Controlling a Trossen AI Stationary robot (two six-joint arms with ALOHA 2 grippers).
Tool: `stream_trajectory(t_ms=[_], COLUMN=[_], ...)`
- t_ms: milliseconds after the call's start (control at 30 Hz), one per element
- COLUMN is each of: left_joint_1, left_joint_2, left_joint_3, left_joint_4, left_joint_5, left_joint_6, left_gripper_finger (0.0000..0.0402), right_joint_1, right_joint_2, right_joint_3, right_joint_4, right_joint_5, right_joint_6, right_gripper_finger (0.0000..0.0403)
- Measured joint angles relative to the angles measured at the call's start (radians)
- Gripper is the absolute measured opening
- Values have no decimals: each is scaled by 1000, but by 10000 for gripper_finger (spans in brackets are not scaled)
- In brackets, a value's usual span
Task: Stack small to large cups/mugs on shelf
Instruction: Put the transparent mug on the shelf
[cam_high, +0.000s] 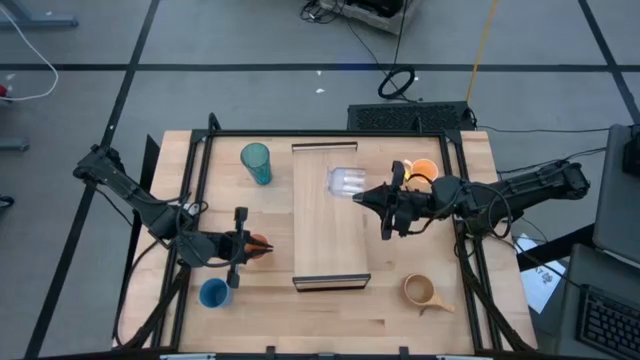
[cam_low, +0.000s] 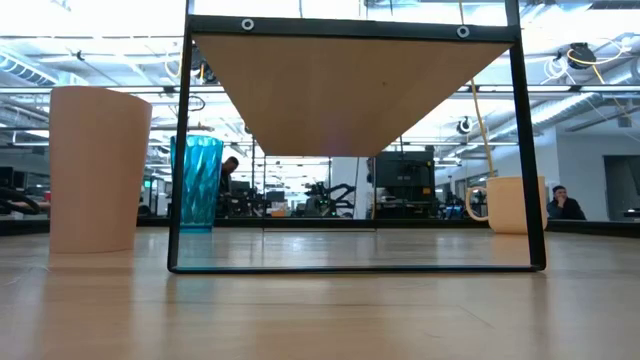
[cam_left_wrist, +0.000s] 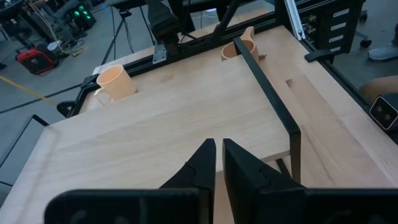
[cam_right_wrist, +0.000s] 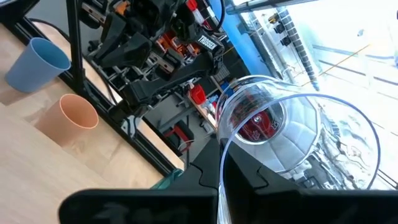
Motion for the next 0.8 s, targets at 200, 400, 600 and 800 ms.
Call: stream_trajectory(t_ms=[200, 400, 600, 800], left_joint_1=[0, 0, 0, 0], left_joint_2=[0, 0, 0, 0], left_joint_3=[0, 0, 0, 0], left_joint_4=[0, 0, 0, 0], left_joint_5=[0, 0, 0, 0], left_joint_6=[-2, -4, -7, -17], left_gripper_finger=[33, 33, 33, 33], right_joint_1=[12, 21, 26, 26], right_joint_2=[1, 1, 1, 1], right_joint_3=[0, 0, 0, 0], right_joint_4=[23, 36, 65, 115], right_joint_5=[2, 5, 20, 30], right_joint_6=[38, 106, 179, 342], right_gripper_finger=[0, 0, 0, 0])
